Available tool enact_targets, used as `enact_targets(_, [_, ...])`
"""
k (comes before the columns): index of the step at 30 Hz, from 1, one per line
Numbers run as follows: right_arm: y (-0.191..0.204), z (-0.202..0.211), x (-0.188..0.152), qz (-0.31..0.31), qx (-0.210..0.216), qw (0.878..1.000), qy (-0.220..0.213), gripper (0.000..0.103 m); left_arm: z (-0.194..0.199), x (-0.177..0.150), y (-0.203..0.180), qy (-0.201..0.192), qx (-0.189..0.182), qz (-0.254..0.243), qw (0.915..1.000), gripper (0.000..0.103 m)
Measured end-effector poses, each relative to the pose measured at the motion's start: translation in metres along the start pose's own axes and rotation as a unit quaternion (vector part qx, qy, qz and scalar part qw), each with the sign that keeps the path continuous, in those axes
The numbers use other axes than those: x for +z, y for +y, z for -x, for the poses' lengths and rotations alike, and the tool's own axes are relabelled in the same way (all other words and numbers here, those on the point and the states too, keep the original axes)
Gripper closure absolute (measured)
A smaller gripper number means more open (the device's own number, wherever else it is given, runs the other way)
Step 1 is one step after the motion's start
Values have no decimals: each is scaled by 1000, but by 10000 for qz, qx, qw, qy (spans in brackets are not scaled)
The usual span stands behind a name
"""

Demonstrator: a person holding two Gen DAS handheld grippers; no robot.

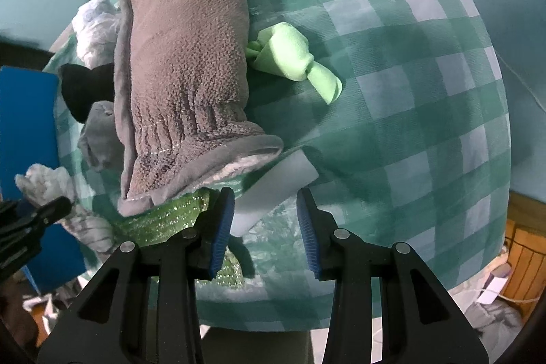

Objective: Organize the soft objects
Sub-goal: 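Close the left tool on the white plastic bag bundle and lift it, then hold the bag bundle in the left tool while the right tool grasps the white tube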

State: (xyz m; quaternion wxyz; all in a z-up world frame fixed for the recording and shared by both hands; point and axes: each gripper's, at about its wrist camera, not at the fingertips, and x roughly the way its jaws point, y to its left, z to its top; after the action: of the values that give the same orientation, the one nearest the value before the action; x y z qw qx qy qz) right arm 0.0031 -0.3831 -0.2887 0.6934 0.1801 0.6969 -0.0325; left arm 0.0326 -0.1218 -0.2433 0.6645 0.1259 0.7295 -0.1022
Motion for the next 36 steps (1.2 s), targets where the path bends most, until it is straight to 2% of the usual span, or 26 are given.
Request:
enact_targets(4, [8,-4,1,-72,-169,9998,-51,65,3,4,2,-4,-21,-93,10000,64])
enact_targets(10, [29,-9,-13,-15,-273,9995,-171,88,3,-1,4,2,-71,-205,9998,64])
enact_targets(13, [36,-4,-20,7,-235,9995,-224,93,3,-2,-3,1,-98,-217,9997,64])
enact_targets(19, [31,15,-32,53,-79,9996,-281,93,6,-1,4,-39,-178,-222,9996,64])
enact_targets(25, [36,31,-40,419,-176,9984,-329,93,13,-4,13,-94,-270,-126,9995,65])
enact_targets(32, [34,47,-44,695,-184,9965,-425,93,27,-4,10,-285,-148,-256,9992,67])
enact_targets(36, [35,53,-36,832,-147,9951,-505,93,36,-5,9,-390,-121,-301,9987,70])
